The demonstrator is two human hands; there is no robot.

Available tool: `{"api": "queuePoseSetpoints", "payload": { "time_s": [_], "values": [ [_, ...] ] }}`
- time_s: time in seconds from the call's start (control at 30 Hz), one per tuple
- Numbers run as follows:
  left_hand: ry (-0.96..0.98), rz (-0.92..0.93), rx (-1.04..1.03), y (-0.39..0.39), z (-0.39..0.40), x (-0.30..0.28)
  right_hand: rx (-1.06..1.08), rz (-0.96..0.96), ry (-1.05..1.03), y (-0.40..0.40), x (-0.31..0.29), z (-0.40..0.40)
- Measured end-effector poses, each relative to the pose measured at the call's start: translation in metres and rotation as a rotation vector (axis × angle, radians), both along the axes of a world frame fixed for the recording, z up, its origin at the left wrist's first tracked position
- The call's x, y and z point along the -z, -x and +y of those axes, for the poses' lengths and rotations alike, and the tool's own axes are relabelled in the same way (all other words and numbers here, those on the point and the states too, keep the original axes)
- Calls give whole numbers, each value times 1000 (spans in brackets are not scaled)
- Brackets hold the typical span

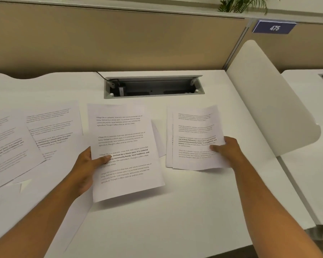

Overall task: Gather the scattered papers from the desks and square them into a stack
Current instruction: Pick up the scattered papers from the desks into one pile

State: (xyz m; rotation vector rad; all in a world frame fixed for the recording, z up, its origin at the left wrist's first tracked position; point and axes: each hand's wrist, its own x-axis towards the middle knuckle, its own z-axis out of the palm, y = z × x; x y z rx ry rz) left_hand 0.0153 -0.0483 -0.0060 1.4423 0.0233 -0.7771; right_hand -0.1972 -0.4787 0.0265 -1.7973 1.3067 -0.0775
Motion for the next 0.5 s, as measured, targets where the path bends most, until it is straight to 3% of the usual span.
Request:
{"api": "queuePoseSetpoints", "payload": {
  "time_s": [0.27, 0.5],
  "values": [
    [-2, 49, -52, -1, 5, -4, 56, -422, -221, 33, -45, 24],
    [74, 153, -130, 9, 0, -14, -151, -505, -298, -6, -42, 127]
  ]
}}
